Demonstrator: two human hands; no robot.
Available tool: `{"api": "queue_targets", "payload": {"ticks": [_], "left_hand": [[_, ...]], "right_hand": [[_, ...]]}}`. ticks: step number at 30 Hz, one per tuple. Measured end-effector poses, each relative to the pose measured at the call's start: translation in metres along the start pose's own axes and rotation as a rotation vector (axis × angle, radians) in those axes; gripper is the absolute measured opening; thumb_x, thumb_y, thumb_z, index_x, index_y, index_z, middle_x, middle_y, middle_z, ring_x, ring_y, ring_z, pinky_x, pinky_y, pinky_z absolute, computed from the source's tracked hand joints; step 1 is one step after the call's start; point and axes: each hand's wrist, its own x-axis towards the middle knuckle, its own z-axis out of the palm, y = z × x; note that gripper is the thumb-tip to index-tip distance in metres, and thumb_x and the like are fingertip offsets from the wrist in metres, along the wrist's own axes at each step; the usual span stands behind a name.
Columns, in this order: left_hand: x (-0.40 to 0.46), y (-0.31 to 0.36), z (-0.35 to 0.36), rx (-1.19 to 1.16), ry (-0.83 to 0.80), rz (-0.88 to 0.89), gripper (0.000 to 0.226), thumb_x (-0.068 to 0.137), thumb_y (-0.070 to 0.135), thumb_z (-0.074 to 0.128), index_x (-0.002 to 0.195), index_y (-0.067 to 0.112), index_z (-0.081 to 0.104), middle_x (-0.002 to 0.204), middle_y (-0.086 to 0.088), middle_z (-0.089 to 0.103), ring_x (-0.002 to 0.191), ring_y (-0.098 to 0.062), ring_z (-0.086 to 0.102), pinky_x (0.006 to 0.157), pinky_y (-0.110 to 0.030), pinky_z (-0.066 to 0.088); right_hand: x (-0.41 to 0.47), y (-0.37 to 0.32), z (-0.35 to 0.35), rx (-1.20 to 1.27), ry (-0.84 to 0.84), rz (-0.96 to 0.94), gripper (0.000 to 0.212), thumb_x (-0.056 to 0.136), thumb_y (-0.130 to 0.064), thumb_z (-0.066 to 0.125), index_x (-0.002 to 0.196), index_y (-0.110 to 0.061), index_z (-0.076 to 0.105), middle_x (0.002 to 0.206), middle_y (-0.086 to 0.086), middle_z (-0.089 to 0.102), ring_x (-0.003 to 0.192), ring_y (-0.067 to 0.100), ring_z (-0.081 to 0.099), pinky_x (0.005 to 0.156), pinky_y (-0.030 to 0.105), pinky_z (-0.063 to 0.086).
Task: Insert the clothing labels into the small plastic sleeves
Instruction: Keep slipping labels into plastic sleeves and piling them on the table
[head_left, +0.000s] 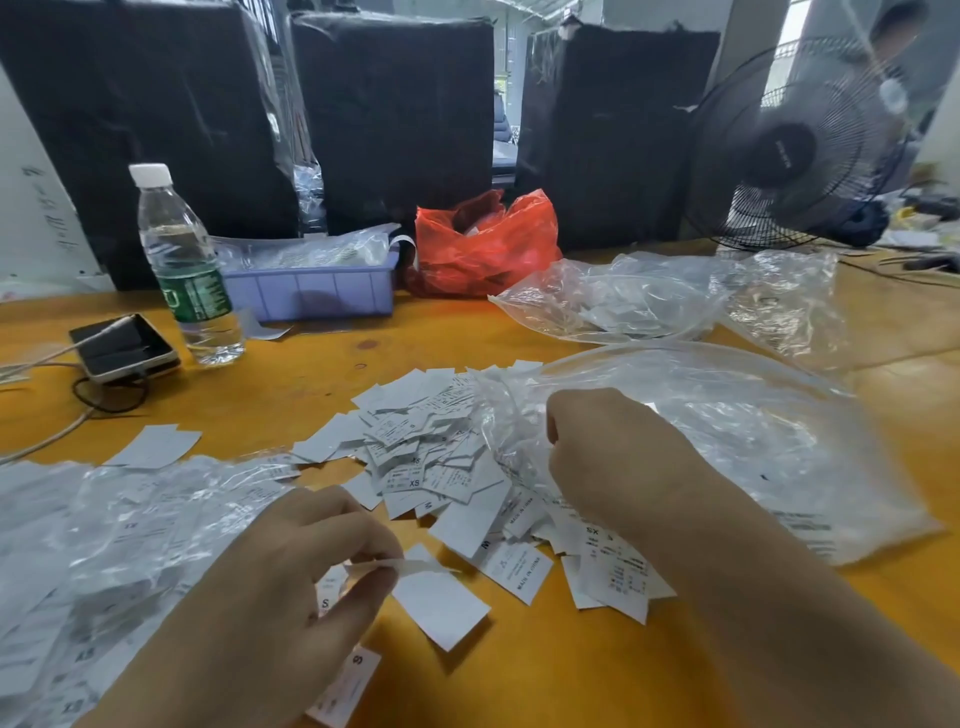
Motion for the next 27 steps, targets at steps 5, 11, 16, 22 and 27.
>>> {"api": "queue_targets", "payload": {"ticks": [5, 11, 16, 22, 27], "left_hand": [[0.001, -0.005, 0.001, 0.011, 0.018, 0.038, 0.017, 0.073, 0.026, 0.07, 0.075, 0.042, 0.063, 0.08, 0.025, 0.054, 0.081, 0.003, 0.053, 0.057, -0.017, 0.044], [0.003, -0.005, 0.004, -0.002, 0.0, 0.104, 0.006, 0.078, 0.045, 0.057, 0.078, 0.044, 0.063, 0.08, 0.027, 0.053, 0.078, 0.006, 0.054, 0.065, -0.012, 0.043], [0.002, -0.001, 0.006, -0.004, 0.008, 0.147, 0.004, 0.079, 0.043, 0.057, 0.081, 0.044, 0.061, 0.079, 0.026, 0.053, 0.078, 0.005, 0.055, 0.063, -0.01, 0.042], [0.005, -0.002, 0.009, -0.002, 0.025, 0.2, 0.006, 0.079, 0.041, 0.058, 0.082, 0.045, 0.057, 0.083, 0.031, 0.05, 0.077, 0.009, 0.051, 0.065, -0.003, 0.038], [0.005, -0.006, 0.009, -0.02, 0.028, 0.194, 0.007, 0.08, 0.041, 0.059, 0.084, 0.046, 0.058, 0.083, 0.03, 0.052, 0.077, 0.007, 0.052, 0.064, -0.004, 0.038]], "right_hand": [[0.007, 0.005, 0.004, -0.044, -0.051, 0.054, 0.026, 0.089, -0.002, 0.045, 0.071, -0.018, 0.035, 0.073, -0.001, 0.042, 0.061, 0.014, 0.041, 0.051, 0.025, 0.032], [0.006, 0.007, -0.003, -0.064, 0.069, 0.08, 0.008, 0.086, -0.015, 0.053, 0.084, -0.022, 0.048, 0.079, -0.002, 0.048, 0.081, 0.023, 0.049, 0.071, 0.032, 0.04], [0.008, 0.008, 0.007, 0.02, -0.012, 0.044, 0.021, 0.087, -0.016, 0.053, 0.07, -0.02, 0.043, 0.074, -0.002, 0.049, 0.065, 0.016, 0.048, 0.06, 0.029, 0.039], [0.013, 0.0, 0.024, 0.031, -0.14, 0.006, 0.017, 0.094, -0.033, 0.053, 0.091, -0.019, 0.044, 0.093, -0.001, 0.052, 0.096, 0.026, 0.055, 0.089, 0.045, 0.046], [0.018, 0.005, 0.025, 0.094, -0.192, 0.045, 0.025, 0.092, -0.045, 0.053, 0.093, -0.022, 0.044, 0.092, -0.004, 0.049, 0.1, 0.026, 0.054, 0.098, 0.054, 0.041]]}}
